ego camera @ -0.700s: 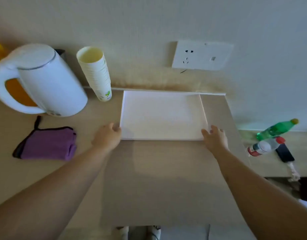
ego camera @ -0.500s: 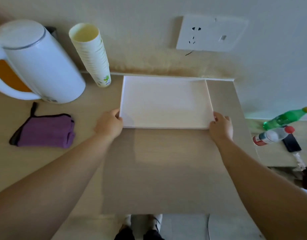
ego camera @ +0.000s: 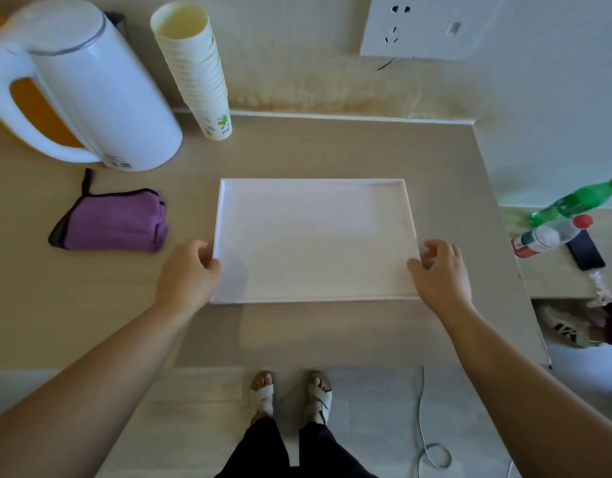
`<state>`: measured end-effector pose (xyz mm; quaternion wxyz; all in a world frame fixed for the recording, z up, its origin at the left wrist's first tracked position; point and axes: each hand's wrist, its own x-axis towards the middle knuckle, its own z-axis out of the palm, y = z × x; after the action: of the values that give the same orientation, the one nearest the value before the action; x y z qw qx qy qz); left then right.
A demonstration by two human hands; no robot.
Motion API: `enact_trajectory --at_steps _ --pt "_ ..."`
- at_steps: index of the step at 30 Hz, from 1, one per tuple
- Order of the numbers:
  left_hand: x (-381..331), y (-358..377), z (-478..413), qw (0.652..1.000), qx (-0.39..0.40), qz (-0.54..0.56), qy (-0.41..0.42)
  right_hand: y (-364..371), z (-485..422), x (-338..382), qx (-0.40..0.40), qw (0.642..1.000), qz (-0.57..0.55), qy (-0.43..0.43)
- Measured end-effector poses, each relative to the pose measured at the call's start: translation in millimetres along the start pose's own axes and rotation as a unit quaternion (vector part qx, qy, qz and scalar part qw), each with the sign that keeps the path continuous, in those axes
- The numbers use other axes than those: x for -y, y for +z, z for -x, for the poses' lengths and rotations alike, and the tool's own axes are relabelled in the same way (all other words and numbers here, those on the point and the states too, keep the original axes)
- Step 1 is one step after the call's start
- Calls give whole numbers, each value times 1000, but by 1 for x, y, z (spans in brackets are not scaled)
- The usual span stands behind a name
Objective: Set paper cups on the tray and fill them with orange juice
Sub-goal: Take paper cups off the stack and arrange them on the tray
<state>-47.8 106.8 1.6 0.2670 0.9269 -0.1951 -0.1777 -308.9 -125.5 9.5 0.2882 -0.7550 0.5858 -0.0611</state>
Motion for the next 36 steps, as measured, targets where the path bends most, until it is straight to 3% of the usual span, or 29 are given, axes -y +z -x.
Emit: enact_trajectory --at_steps 4,18,22,25,28,31,36 --pt "2 6 -12 999 25 -4 35 4 -3 6 -1 1000 21 -23" --pt "-8 -7 -5 998 60 12 -1 -4 -4 11 61 998 9 -4" --pt "-20 -21 -5 995 94 3 -19 -15 -5 30 12 998 51 -32" --pt "-36 -38 -14 996 75 -4 -37 -21 -13 66 12 993 12 -114" --pt "-55 -58 -33 996 36 76 -25 -15 -29 112 68 983 -53 -160" --pt "-72 -77 -61 987 14 162 -7 -6 -44 169 142 967 -147 -153" --pt "-89 -90 -119 978 17 207 13 15 -63 261 228 923 -297 -88"
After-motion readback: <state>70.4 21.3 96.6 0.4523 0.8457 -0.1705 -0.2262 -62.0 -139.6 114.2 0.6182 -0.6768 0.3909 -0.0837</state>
